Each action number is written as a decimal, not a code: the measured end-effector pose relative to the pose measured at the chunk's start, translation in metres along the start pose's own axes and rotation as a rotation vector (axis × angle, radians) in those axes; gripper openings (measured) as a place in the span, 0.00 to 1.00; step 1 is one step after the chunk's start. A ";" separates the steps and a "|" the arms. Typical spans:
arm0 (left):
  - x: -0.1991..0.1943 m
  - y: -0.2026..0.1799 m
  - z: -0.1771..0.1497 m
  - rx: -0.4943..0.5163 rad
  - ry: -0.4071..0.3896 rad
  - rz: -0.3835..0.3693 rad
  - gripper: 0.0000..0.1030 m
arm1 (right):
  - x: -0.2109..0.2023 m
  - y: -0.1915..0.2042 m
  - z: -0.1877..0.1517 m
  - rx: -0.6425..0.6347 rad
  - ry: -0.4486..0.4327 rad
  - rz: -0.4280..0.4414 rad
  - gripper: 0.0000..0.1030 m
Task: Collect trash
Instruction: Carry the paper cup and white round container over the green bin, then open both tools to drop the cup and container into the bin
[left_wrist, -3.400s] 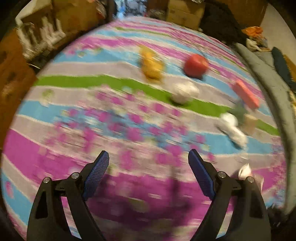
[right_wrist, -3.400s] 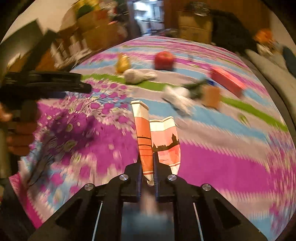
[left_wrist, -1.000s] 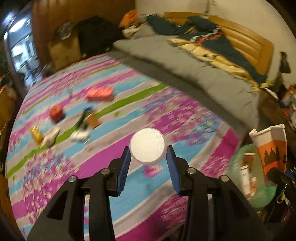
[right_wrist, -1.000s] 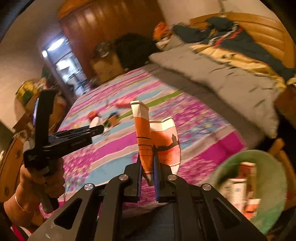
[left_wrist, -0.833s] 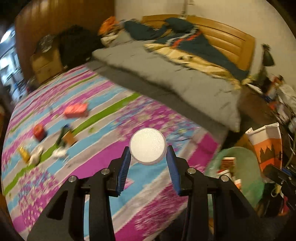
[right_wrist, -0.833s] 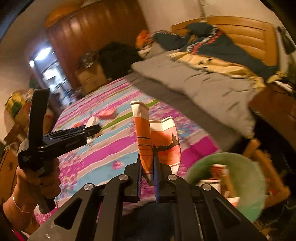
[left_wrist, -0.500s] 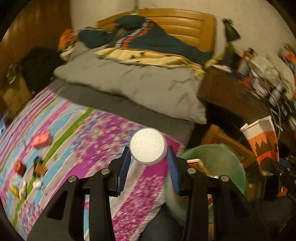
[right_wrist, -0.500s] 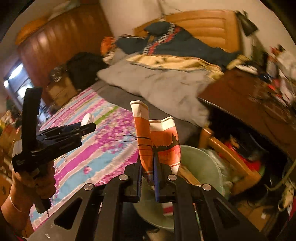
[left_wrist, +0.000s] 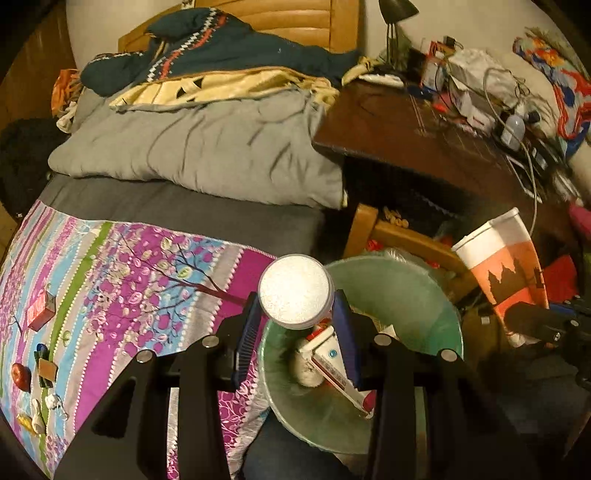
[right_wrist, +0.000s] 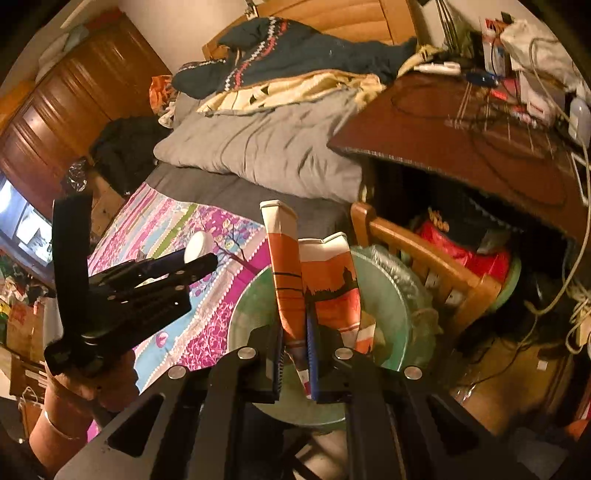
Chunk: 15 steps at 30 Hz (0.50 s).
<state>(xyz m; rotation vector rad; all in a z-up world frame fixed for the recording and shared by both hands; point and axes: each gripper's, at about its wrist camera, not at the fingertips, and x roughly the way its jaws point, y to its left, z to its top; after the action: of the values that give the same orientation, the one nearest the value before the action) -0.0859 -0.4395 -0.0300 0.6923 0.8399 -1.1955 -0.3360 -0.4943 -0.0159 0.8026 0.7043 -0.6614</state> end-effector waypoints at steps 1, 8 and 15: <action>0.003 -0.001 -0.002 0.003 0.010 -0.001 0.37 | 0.004 -0.001 -0.003 0.006 0.012 0.003 0.11; 0.013 -0.007 -0.008 0.024 0.037 -0.001 0.37 | 0.018 -0.001 -0.013 0.022 0.052 0.008 0.11; 0.018 -0.010 -0.009 0.029 0.047 -0.002 0.37 | 0.024 -0.002 -0.014 0.033 0.064 0.013 0.11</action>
<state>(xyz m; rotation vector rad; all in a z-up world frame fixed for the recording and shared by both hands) -0.0946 -0.4432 -0.0503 0.7462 0.8637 -1.1988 -0.3280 -0.4901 -0.0422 0.8615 0.7475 -0.6395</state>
